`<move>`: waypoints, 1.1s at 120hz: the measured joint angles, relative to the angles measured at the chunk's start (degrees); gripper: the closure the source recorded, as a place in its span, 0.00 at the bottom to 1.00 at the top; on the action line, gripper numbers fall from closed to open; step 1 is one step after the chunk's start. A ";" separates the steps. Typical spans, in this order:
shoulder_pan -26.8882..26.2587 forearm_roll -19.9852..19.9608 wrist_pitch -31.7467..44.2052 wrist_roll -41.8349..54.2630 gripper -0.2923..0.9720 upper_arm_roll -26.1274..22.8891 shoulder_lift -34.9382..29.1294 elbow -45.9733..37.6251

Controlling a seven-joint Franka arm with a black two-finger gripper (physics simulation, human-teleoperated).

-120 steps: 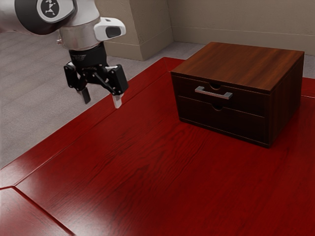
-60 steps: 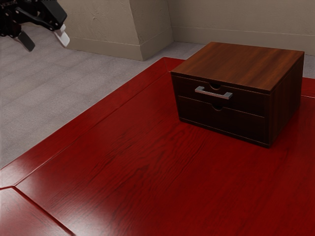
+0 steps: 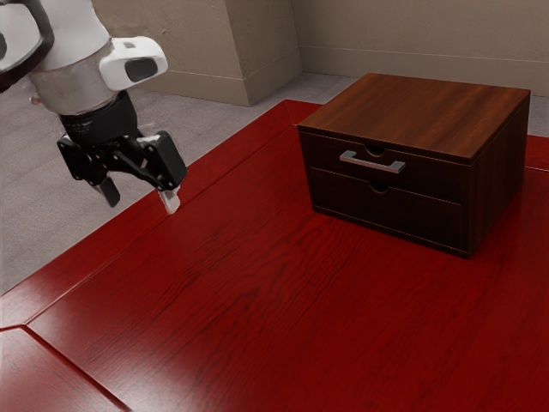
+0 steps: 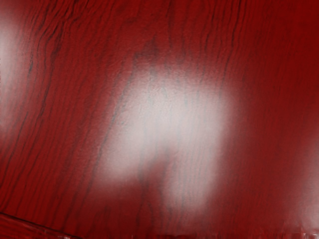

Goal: Pull the drawer handle with one arm to open the drawer

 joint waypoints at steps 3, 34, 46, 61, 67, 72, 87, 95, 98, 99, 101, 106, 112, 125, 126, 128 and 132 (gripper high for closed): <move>-0.14 0.04 1.81 -0.05 0.23 -1.20 -2.16 -4.62; -0.53 -0.84 8.22 -0.38 0.23 -4.07 -7.02 -16.57; -0.46 -1.65 13.41 0.83 0.23 -3.76 -12.28 -27.80; -0.62 -1.33 23.64 3.74 0.23 -3.46 -18.92 -38.00; -2.32 -1.89 26.21 4.30 0.23 -2.61 -19.66 -39.35; -4.26 -2.59 27.10 4.05 0.23 -2.17 -19.92 -40.01; -7.12 -3.32 27.47 5.26 0.23 -1.25 -20.16 -40.56; -7.20 -2.42 26.97 10.11 0.23 1.21 -20.15 -40.38; -7.03 -1.58 26.52 12.51 0.23 1.78 -20.15 -40.11; -6.86 -1.27 26.40 13.40 0.23 1.92 -20.15 -40.02; -6.47 -0.67 26.23 15.24 0.23 2.14 -20.13 -39.88; -4.19 0.44 25.98 20.21 0.23 2.44 -19.91 -39.67; -1.10 1.03 25.81 25.99 0.23 2.55 -19.81 -39.56; 0.16 -0.34 26.04 39.19 0.23 1.92 -17.41 -37.70; 0.17 -0.53 25.98 40.10 0.23 1.76 -17.11 -37.37; 0.35 -0.91 25.88 41.88 0.23 1.20 -16.85 -36.96; 2.71 -1.47 25.85 45.42 0.23 -2.47 -16.80 -36.14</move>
